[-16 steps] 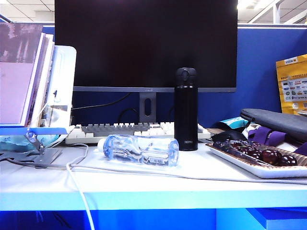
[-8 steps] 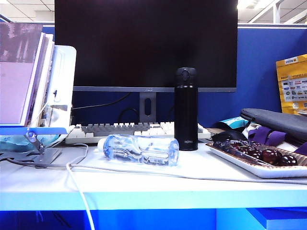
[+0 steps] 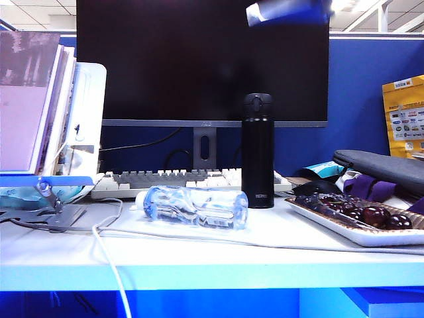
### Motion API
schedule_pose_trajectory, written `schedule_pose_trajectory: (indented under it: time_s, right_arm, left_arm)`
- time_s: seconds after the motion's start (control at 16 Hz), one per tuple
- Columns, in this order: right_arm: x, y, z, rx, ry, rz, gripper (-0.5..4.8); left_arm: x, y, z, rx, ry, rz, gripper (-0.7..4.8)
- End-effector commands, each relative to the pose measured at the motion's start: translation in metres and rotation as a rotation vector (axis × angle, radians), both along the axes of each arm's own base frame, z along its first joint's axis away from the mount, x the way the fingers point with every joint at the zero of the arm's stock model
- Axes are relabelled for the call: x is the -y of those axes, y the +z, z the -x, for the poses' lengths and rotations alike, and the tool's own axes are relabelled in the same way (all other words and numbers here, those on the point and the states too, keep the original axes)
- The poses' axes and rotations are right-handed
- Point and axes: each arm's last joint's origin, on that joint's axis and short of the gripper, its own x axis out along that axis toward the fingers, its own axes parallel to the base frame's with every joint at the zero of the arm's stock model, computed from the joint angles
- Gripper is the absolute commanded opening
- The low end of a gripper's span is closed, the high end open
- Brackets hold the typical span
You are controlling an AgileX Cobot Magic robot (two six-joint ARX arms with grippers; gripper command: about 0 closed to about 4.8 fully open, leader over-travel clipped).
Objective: Pick up the mineral water bottle and place it vertically to the right of the black thermos cup.
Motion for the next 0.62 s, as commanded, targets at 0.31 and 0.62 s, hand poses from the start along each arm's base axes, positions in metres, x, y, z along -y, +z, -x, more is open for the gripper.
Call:
schedule_pose_trajectory:
  time_s: [0.31, 0.62]
  right_arm:
    - [-0.011, 0.014, -0.020, 0.370, -0.155, 0.473, 4.79]
    - [-0.039, 0.019, -0.027, 0.541, -0.102, 0.522, 4.79]
  left_arm:
    - [0.000, -0.001, 0.000, -0.007, -0.005, -0.003, -0.04]
    - [0.000, -0.001, 0.000, -0.007, -0.006, -0.003, -0.04]
